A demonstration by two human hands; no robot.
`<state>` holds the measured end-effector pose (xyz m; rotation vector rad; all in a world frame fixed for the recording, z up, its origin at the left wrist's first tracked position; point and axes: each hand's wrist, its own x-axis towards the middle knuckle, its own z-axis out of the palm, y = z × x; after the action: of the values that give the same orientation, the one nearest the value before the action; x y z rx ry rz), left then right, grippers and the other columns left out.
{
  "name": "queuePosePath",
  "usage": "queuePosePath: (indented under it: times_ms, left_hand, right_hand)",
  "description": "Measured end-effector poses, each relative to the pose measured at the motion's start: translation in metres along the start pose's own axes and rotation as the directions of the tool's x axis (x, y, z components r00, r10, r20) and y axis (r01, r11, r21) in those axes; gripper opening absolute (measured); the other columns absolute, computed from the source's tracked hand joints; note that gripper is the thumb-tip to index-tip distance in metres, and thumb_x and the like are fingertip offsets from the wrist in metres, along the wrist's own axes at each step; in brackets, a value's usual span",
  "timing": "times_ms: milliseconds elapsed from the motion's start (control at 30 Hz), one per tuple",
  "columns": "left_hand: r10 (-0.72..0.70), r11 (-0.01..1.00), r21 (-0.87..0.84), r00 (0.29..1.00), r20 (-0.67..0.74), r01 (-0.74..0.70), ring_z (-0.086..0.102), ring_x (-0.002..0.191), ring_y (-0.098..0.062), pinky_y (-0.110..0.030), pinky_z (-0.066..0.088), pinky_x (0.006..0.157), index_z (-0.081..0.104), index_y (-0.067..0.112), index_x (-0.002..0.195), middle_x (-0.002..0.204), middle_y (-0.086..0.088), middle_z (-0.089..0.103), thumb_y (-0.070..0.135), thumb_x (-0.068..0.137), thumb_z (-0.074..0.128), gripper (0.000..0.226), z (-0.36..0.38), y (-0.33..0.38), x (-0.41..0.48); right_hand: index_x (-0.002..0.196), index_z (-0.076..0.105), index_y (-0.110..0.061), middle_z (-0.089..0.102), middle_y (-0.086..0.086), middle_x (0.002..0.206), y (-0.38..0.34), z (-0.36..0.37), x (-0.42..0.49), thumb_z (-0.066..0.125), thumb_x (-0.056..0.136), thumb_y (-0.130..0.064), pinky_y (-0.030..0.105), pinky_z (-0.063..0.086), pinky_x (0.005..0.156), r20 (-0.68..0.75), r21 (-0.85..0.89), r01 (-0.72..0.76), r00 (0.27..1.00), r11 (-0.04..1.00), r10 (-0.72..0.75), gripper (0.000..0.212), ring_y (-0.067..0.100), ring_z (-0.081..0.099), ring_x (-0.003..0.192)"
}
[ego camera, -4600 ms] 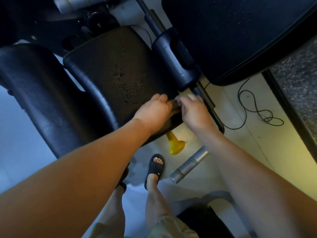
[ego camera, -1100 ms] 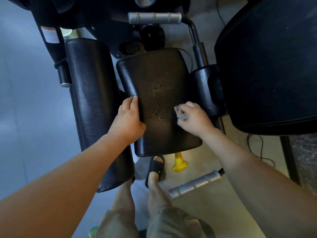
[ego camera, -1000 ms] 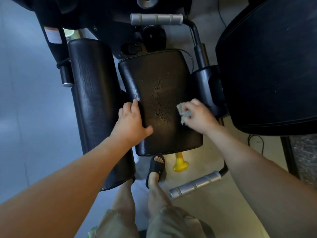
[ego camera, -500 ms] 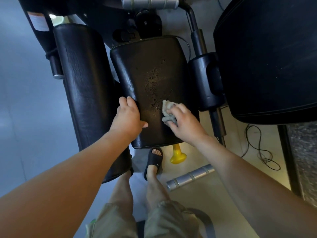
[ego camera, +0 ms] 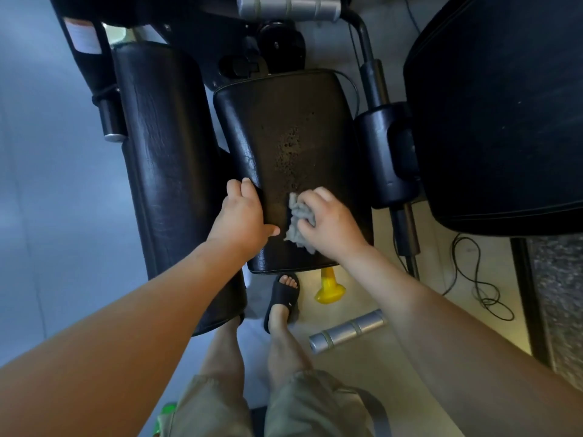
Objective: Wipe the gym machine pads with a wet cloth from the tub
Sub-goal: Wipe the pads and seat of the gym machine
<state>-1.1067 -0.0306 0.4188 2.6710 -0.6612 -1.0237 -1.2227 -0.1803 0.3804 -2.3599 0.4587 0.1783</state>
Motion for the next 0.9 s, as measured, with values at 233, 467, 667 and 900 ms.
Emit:
queuePosePath:
  times_ms: [233,467,667,900]
  left_hand:
    - [0.089,0.961,0.265,0.996,-0.024,-0.08,0.046,0.129,-0.031,-0.045,0.043,0.103,0.017,0.012,0.157,0.143,-0.01,0.041,0.052,0.082,0.075,0.104,-0.016,-0.015,-0.004]
    - [0.096,0.919,0.389,0.992,-0.079,-0.058,0.046,0.128,-0.03,-0.044,0.04,0.103,0.013,0.008,0.158,0.14,-0.01,0.05,0.06,0.089,0.062,0.1,-0.003,-0.017,-0.006]
    - [0.113,0.926,0.368,0.991,-0.068,-0.08,0.047,0.124,-0.027,-0.041,0.04,0.1,0.008,0.012,0.16,0.135,-0.007,0.054,0.06,0.093,0.055,0.095,-0.002,-0.025,-0.008]
    - [0.128,0.958,0.258,0.992,0.007,-0.126,0.051,0.123,-0.028,-0.042,0.046,0.095,0.005,0.011,0.16,0.137,-0.011,0.053,0.052,0.093,0.061,0.095,-0.005,-0.027,-0.005]
  right_hand:
    - [0.12,0.056,-0.014,0.054,0.01,0.122,0.009,-0.008,0.035,0.06,0.098,-0.022,0.026,0.047,0.077,-0.271,0.053,-0.387,0.882,0.921,0.386,0.024,0.024,0.062,0.101]
    - [0.128,0.059,-0.004,0.052,0.012,0.121,-0.035,0.025,-0.007,0.064,0.091,-0.02,0.028,0.05,0.084,-0.096,0.05,-0.012,0.995,0.999,0.017,0.041,0.024,0.06,0.1]
    - [0.128,0.059,-0.015,0.054,0.008,0.117,0.002,0.005,0.0,0.061,0.094,-0.015,0.035,0.056,0.078,0.004,-0.173,0.085,0.996,0.981,-0.085,0.035,0.026,0.063,0.095]
    - [0.11,0.053,-0.014,0.068,0.007,0.095,-0.033,0.025,0.013,0.058,0.096,-0.024,0.043,0.059,0.066,-0.248,-0.141,-0.113,0.966,0.983,0.075,0.018,0.026,0.069,0.081]
